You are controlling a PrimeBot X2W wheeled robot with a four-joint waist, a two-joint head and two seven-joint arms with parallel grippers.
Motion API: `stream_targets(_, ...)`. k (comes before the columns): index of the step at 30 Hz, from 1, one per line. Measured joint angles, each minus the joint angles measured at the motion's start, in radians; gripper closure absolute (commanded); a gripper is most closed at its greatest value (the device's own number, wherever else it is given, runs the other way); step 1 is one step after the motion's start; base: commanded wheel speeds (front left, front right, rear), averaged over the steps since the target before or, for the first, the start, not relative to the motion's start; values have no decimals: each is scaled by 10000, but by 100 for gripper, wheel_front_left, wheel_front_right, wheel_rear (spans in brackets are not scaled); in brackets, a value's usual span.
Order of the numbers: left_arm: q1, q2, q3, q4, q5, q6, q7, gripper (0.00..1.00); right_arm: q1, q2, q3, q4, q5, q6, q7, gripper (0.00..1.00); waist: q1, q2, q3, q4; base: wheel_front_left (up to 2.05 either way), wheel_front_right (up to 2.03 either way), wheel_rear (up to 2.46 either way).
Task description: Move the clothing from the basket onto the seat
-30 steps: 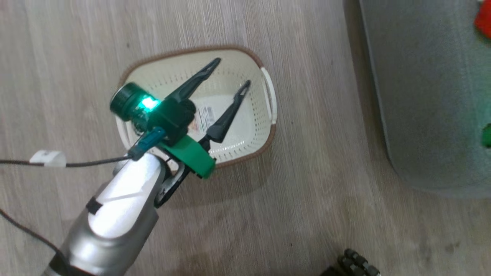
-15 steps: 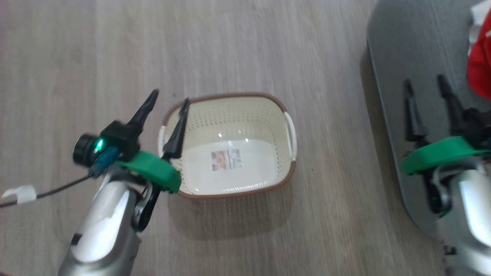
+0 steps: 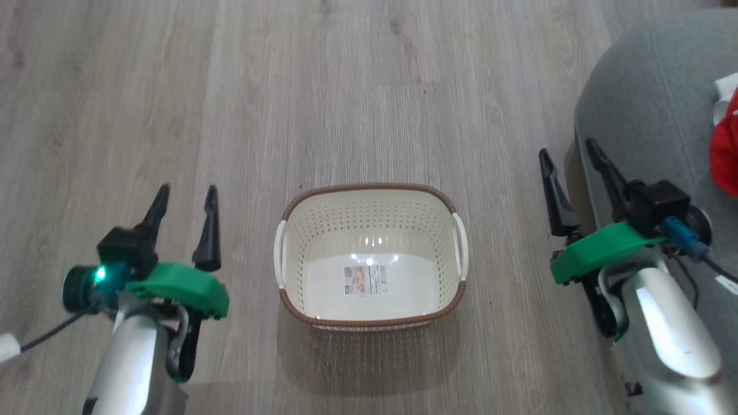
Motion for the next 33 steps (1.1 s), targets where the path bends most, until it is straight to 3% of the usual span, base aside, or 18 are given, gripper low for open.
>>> stream_targets(17, 1084, -351, 1181, -38, 642, -418, 2, 0, 650, 376, -240, 635, -144, 0, 2, 0, 1, 0, -937, 11, 0, 0, 0)
stream_targets(18, 1115, -355, 1156, 77, 637, -426, 4, 100, 663, 385, -230, 746, -144, 0, 2, 100, 0, 0, -942, 11, 0, 0, 0)
stream_targets(23, 1774, -430, 1124, 840, 581, -437, 88, 100, 1413, 447, -196, 1465, -96, 0, 65, 100, 1, 0, -963, 6, 0, 0, 0)
stream_targets(33, 1880, -433, 1139, 826, -454, -443, 357, 100, 1602, 456, -307, 1363, 920, 0, 320, 100, 1, 0, -1000, -9, 0, 0, 0)
